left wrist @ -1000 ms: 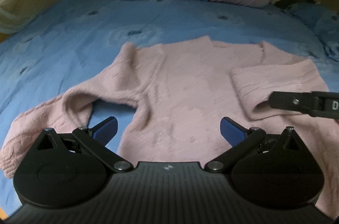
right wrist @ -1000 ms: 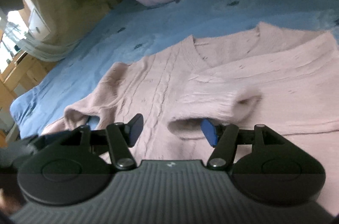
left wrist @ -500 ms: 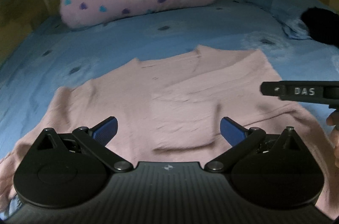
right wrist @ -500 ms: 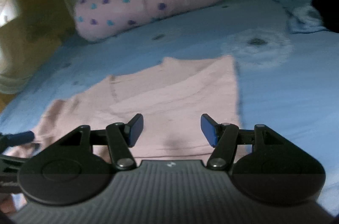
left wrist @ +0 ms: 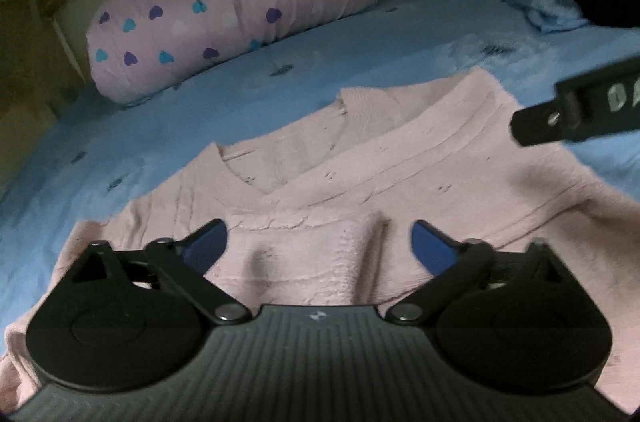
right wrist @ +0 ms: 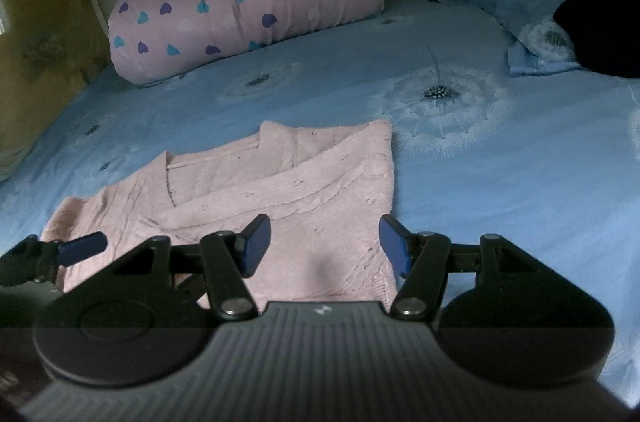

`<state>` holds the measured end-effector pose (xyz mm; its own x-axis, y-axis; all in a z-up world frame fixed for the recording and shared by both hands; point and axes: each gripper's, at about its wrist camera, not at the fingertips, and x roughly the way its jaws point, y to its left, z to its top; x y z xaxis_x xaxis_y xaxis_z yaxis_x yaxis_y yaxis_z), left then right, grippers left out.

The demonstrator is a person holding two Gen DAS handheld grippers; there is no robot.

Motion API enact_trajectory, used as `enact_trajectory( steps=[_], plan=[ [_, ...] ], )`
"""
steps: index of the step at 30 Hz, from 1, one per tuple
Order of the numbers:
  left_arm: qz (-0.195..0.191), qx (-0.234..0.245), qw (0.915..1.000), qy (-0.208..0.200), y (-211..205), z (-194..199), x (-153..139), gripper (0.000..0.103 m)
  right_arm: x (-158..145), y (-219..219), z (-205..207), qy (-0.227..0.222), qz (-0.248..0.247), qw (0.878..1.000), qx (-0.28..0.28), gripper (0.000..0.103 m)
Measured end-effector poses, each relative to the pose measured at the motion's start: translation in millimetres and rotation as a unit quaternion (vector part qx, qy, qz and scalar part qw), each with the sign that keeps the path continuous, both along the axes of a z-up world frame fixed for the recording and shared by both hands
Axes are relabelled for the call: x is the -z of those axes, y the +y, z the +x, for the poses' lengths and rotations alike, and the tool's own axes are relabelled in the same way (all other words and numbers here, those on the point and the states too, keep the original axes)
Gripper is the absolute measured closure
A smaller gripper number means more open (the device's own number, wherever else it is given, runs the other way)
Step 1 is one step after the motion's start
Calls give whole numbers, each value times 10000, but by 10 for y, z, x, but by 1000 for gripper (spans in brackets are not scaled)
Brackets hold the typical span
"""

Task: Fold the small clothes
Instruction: 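Move the left gripper over to the other sleeve cuff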

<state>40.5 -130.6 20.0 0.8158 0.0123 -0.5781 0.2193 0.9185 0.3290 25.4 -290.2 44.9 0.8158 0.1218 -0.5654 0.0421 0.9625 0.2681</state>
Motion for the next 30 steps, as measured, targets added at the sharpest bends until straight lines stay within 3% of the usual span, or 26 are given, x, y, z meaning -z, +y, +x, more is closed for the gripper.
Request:
enact_trajectory(
  steps=[2,4,6,7,12,17,21,23,25,30],
  plan=[
    [-43,-112,9998,157,25,55,71,32,8,-8,3,41,24,10000,9,41],
    [-278,-163,9991,265,106,84,96,61,0,0,3,34,6,10000,18,41],
    [-412,-211,9987,210,186,69,52,79,-3,14,1,9,-60,10000,22,41],
    [-465,-240,9985,135,239,62,7,81,0,20,2,10,-96,10000,19,41],
    [-653,-661,9956,-103,651,99,-189,81,20,27,13,49,-183,9998,3,41],
    [-702,-1205,9902,55,1138,237,-185,81,35,43,18,94,-241,9997,-19,41],
    [-826,-1377,9869,175,1414,277,-152,78,55,58,30,154,-303,9994,-35,41],
    [-893,-1531,9839,235,1528,289,-143,66,71,62,38,197,-337,9992,-28,41],
    [-932,-1709,9806,219,1637,267,-132,45,73,65,56,216,-408,9989,-20,41],
    [-1421,-1548,9773,255,1848,161,-159,38,98,38,202,206,-647,9977,4,41]
  ],
)
